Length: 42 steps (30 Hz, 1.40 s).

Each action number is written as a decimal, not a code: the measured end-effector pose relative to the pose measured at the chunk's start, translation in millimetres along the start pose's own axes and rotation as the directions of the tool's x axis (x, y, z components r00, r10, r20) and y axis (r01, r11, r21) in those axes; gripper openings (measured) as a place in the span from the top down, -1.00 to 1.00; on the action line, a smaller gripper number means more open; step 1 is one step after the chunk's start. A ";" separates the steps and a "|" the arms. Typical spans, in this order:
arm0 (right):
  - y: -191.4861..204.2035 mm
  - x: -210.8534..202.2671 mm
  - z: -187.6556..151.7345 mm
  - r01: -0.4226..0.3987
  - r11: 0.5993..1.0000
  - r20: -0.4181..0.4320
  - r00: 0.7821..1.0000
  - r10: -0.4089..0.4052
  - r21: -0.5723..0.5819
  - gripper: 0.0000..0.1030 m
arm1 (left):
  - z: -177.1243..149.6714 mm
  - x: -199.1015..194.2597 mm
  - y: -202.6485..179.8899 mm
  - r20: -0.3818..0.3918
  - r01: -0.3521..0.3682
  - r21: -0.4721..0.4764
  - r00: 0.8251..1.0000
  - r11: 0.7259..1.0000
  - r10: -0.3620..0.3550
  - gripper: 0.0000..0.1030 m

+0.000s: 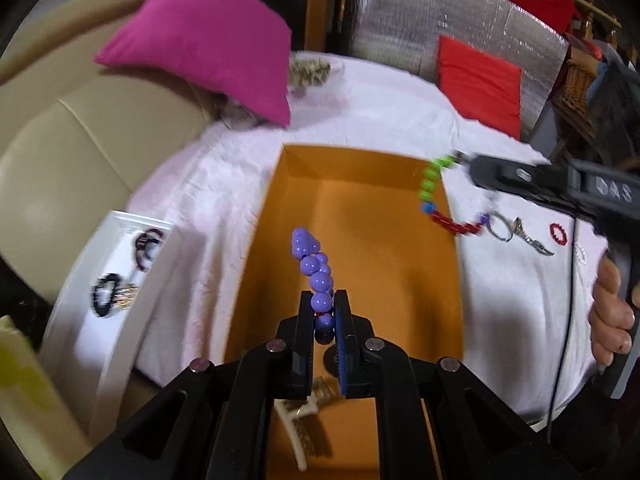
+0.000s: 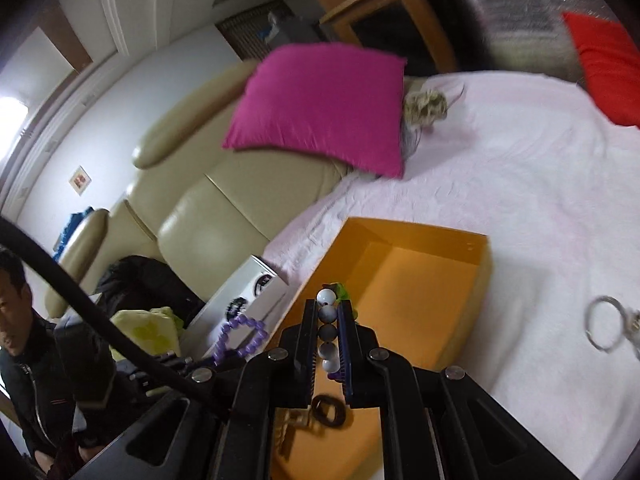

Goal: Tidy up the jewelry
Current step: 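Open the right tool to drop the multicolour bracelet while the left tool drops the purple one, then grasp the white bead bracelet with the right tool while the left tool reaches the silver keyring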

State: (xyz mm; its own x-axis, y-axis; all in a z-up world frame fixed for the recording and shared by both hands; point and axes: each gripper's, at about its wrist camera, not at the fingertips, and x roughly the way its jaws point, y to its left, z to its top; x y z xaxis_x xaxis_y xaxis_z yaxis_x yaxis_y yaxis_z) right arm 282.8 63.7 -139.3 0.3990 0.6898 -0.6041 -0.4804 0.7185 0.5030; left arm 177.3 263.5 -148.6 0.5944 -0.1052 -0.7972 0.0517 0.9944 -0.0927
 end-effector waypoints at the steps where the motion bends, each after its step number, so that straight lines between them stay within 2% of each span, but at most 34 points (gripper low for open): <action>1: -1.4 14.0 4.9 0.001 1.000 -0.027 1.000 -0.001 0.005 0.80 | 1.2 10.1 -0.5 -0.016 0.006 0.001 1.000 1.000 -0.006 0.81; 5: -18.1 72.2 22.3 0.020 0.999 -0.136 0.991 -0.014 0.048 0.80 | 5.3 45.5 3.4 -0.076 0.012 -0.024 0.997 1.000 -0.013 0.81; 11: -21.3 139.0 37.6 0.061 0.997 -0.248 0.967 -0.048 0.047 0.80 | 11.1 78.0 17.6 -0.148 -0.012 -0.069 0.989 0.998 0.002 0.81; 16: -22.9 173.5 41.1 0.111 0.993 -0.310 0.946 -0.091 0.047 0.75 | 15.3 92.1 24.3 -0.180 -0.033 -0.078 0.983 0.996 0.018 0.81; 19: -23.3 177.8 43.1 0.166 0.985 -0.309 0.940 -0.145 0.041 0.72 | 13.7 98.8 28.4 -0.199 -0.043 -0.086 0.980 0.995 0.025 0.81; 20: -24.6 178.4 44.3 0.172 0.984 -0.311 0.939 -0.150 0.046 0.65 | 12.8 100.5 30.0 -0.206 -0.049 -0.093 0.978 0.995 0.029 0.81; 21: -27.0 177.8 45.3 0.175 0.983 -0.321 0.936 -0.146 0.063 0.45 | 12.4 101.5 31.3 -0.215 -0.050 -0.099 0.976 0.994 0.028 0.81; 22: -28.4 175.2 46.1 0.176 0.982 -0.321 0.936 -0.145 0.072 0.33 | 12.3 100.7 32.2 -0.217 -0.047 -0.105 0.976 0.993 0.023 0.81; 23: -28.1 172.4 47.0 0.177 0.981 -0.313 0.939 -0.146 0.075 0.33 | 12.3 97.3 32.1 -0.208 -0.041 -0.106 0.978 0.993 0.018 0.81; 26: -26.6 141.7 47.5 0.142 0.986 -0.262 0.958 -0.116 0.084 0.33 | 13.3 80.1 33.4 -0.168 -0.022 -0.096 0.986 0.995 0.005 0.79; 30: -24.0 76.0 41.3 0.108 0.993 -0.157 0.983 -0.099 0.047 0.33 | 11.5 53.1 30.1 -0.128 -0.041 -0.078 0.991 0.996 0.031 0.72; 32: -28.9 48.4 35.1 0.103 0.993 -0.120 0.988 -0.096 0.059 0.33 | 12.0 41.0 23.4 -0.111 -0.054 -0.074 0.993 0.996 0.046 0.71; 36: -49.2 -18.6 6.2 0.100 0.990 -0.055 0.994 -0.095 0.102 0.33 | 13.8 16.5 -11.8 -0.050 -0.042 -0.024 0.998 0.999 0.041 0.70; 38: -59.3 -43.7 -6.8 0.102 0.988 -0.033 0.995 -0.099 0.120 0.34 | 13.7 2.4 -44.2 -0.020 -0.029 0.016 0.999 0.999 0.029 0.69; 42: -95.7 -105.6 -42.6 0.128 0.973 0.005 0.991 -0.132 0.193 0.34 | 17.8 -10.6 -87.0 0.002 0.007 0.065 1.000 0.998 -0.007 0.68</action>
State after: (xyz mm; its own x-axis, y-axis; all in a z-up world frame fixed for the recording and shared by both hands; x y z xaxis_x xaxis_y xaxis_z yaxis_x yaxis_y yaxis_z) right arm 253.4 -81.8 -150.0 0.4628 0.5897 -0.6618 -0.2652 0.8045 0.5314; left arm 180.8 178.3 -121.5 0.5957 -0.1119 -0.7954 0.1080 0.9924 -0.0587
